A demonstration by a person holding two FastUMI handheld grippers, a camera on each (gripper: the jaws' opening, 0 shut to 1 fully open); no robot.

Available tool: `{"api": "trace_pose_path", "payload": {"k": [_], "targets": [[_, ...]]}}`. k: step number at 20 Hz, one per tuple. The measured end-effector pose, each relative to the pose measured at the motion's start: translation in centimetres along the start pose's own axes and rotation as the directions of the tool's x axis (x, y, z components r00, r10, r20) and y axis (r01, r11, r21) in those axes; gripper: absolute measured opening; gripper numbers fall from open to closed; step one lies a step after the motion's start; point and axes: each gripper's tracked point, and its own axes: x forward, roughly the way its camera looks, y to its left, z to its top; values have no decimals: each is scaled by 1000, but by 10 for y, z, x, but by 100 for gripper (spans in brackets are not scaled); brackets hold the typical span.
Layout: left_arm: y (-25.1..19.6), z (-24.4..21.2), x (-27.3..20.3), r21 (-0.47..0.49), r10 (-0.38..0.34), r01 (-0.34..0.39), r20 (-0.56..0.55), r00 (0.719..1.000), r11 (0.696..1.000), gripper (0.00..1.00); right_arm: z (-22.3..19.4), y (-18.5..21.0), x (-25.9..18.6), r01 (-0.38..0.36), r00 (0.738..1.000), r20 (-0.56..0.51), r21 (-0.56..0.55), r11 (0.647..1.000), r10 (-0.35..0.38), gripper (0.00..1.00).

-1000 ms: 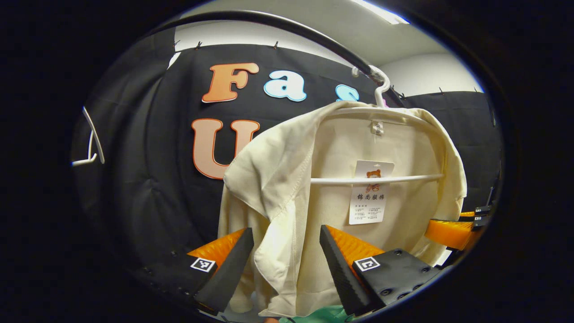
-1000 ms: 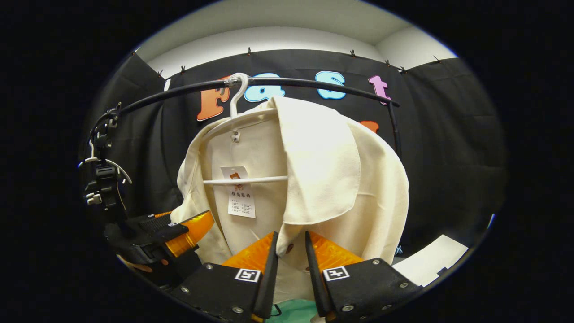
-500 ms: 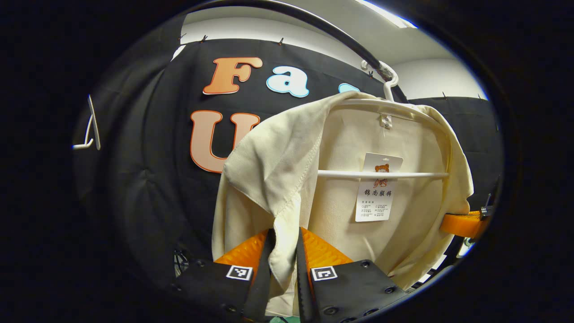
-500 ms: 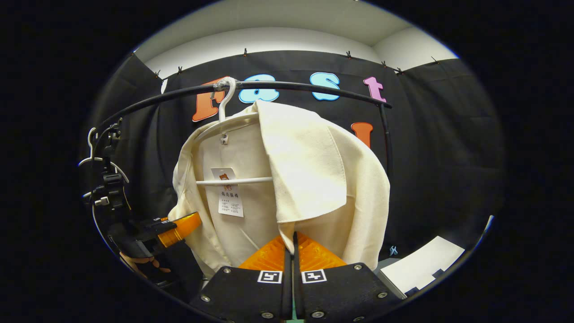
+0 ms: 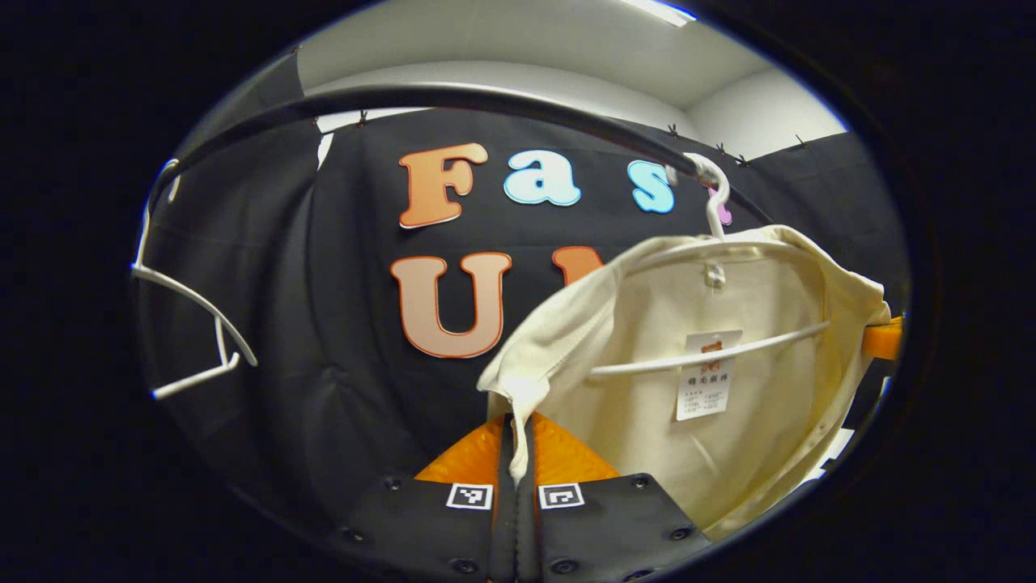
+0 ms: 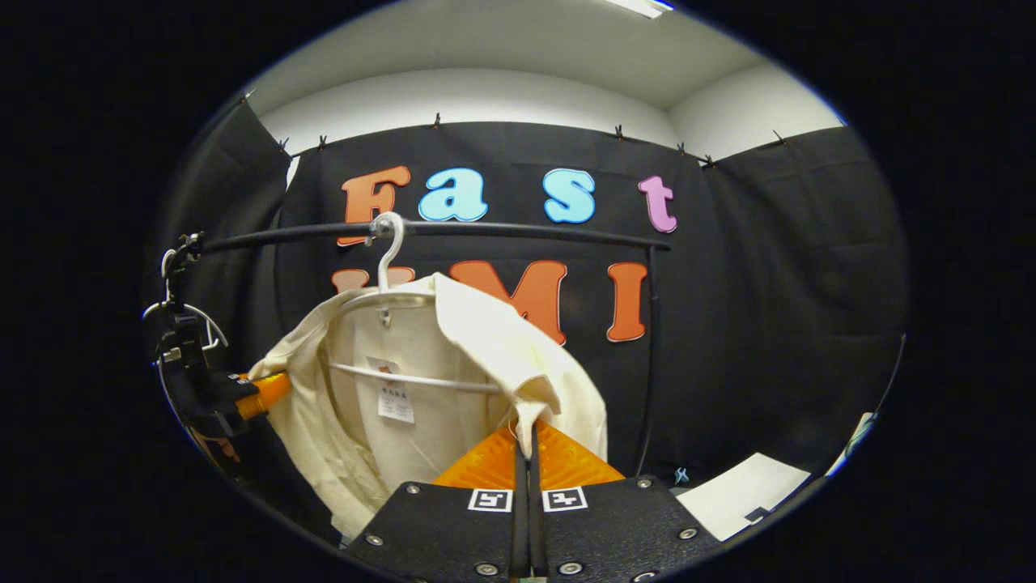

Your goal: Grasp the clothes on the hanger with both hands and then place them into the laundry hamper below.

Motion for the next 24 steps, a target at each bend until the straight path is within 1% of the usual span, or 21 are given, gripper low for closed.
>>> {"api": "trace_pose_path", "payload": {"k": [1, 5, 7, 10, 16, 20, 24], "targets": [[12, 14, 1, -5, 20, -20, 23, 1000, 1000, 7, 8, -10, 0, 19, 1000, 10, -6, 1000, -19, 0], [33, 48, 11, -31, 41, -39, 61, 997, 999, 7, 44, -46, 0, 74, 996, 60, -35, 997, -72, 0], [39, 57, 12, -16, 53, -52, 71, 996, 999, 7, 60, -55, 6, 80, 994, 77, -47, 996, -76, 0], [44, 68, 14, 28, 55, -58, 91, 994, 998, 7, 68, -68, 15, 90, 993, 86, -82, 993, -83, 0], [55, 71, 31, 115, 73, -85, 100, 992, 990, 7, 65, -86, 53, 107, 992, 71, -95, 990, -100, 0], [55, 60, 40, 126, 79, -91, 98, 992, 988, 6, 54, -90, 75, 97, 994, 55, -107, 989, -92, 0], [54, 41, 49, 107, 87, -94, 70, 994, 990, 7, 42, -91, 94, 79, 997, 35, -120, 990, -75, 0]]}}
